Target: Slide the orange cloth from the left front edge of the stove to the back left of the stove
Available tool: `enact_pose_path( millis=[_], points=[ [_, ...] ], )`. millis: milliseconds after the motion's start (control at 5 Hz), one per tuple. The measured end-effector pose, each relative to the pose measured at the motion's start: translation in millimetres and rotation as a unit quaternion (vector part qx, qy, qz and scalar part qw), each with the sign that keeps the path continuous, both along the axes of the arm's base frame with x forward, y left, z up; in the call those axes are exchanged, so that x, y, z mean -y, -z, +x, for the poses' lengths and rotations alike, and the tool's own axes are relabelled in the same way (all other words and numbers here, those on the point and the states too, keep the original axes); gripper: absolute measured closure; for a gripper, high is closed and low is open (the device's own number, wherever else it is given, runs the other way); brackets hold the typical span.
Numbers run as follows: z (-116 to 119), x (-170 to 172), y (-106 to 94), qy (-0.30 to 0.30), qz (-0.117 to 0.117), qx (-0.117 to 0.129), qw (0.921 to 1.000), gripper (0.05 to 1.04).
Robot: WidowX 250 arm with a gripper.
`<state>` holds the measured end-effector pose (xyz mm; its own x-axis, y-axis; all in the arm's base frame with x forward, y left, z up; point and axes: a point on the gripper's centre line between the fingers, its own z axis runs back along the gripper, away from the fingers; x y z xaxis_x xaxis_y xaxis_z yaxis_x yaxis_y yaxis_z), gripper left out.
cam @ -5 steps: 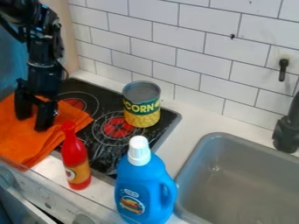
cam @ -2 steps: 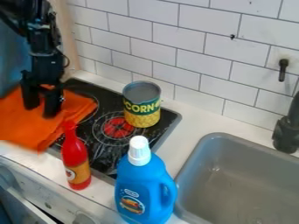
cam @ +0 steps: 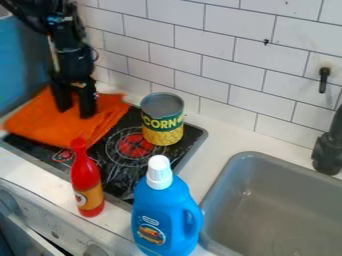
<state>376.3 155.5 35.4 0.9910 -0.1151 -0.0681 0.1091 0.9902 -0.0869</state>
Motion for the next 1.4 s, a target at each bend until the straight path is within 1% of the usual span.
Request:
enact_pose_path(
  millis=[200,400,600,800,1000,1200,1400],
  points=[
    [17.7,0.5,-0.3,-0.004,-0.014,0.015,0.9998,0.083],
    [30.9,-2.8,-1.5,-0.016,-0.013,0.033,0.9993,0.083],
    [29.4,-3.3,-4.2,-0.029,-0.005,0.041,0.9987,0.083],
    [16.4,-0.4,-9.6,-0.037,0.009,0.050,0.9980,0.083],
    [9.8,0.2,-34.1,-0.045,0.021,0.079,0.9956,0.083],
    [-2.0,-0.1,-54.4,-0.046,0.041,0.092,0.9938,0.083],
    [-21.6,-0.9,-70.3,-0.046,0.069,0.092,0.9923,0.083]
  ],
)
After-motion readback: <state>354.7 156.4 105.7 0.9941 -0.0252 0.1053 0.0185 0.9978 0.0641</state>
